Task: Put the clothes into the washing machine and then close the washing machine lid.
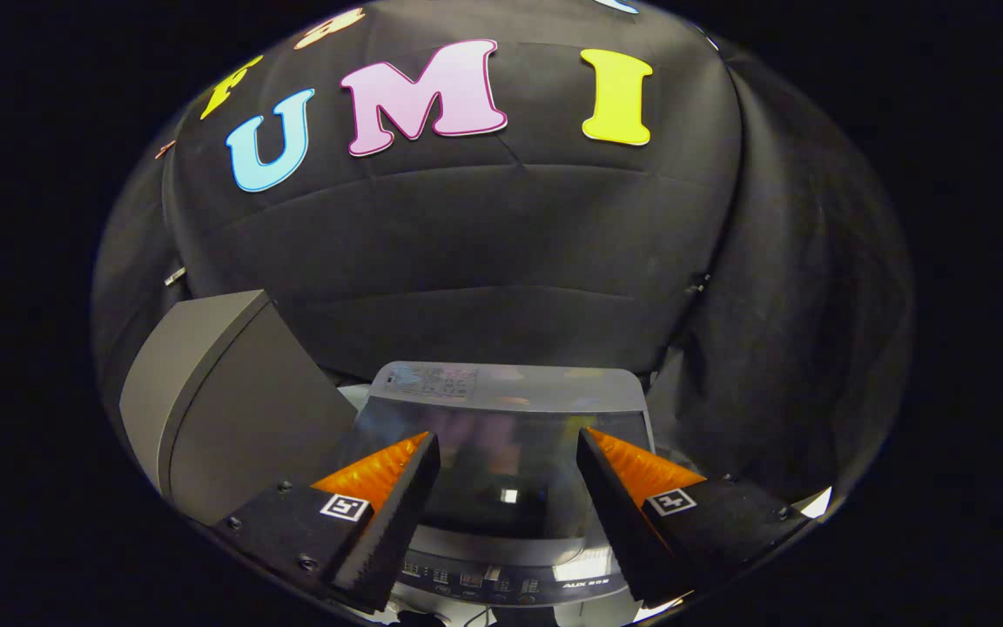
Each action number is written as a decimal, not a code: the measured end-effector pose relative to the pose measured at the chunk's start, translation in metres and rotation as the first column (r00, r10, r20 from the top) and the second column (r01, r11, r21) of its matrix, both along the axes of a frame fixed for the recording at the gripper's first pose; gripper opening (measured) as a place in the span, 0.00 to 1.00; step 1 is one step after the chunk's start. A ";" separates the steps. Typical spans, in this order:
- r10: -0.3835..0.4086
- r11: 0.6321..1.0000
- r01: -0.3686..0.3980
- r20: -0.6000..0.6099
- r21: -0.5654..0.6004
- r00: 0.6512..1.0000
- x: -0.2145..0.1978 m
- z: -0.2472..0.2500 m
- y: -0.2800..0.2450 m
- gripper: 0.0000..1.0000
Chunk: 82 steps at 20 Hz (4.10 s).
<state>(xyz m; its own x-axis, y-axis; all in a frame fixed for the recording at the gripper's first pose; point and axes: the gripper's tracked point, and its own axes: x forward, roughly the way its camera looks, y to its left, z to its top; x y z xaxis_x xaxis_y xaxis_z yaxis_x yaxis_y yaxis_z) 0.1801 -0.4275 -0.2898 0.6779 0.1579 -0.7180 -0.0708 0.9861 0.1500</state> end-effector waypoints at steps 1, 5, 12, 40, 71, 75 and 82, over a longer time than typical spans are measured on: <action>-0.012 1.000 0.012 0.011 0.015 1.000 0.000 0.007 0.002 1.00; -0.040 0.999 0.040 0.123 0.004 0.992 0.006 0.052 0.009 0.99; -0.049 0.998 0.058 0.352 -0.015 0.935 0.004 0.156 0.061 0.99; -0.015 0.999 0.032 0.562 -0.020 0.827 -0.001 0.274 0.203 0.99; 0.020 1.000 -0.021 0.559 -0.003 0.829 0.012 0.275 0.222 0.99; 0.022 1.000 -0.024 0.560 -0.004 0.828 0.013 0.275 0.222 0.99; 0.015 1.000 -0.023 0.554 0.008 0.832 0.014 0.275 0.221 0.99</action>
<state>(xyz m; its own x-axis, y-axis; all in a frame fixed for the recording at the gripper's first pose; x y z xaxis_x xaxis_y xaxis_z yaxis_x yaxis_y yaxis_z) 0.1940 -0.2062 -0.0150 0.9581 0.1819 -0.2210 -0.1648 0.9819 0.0938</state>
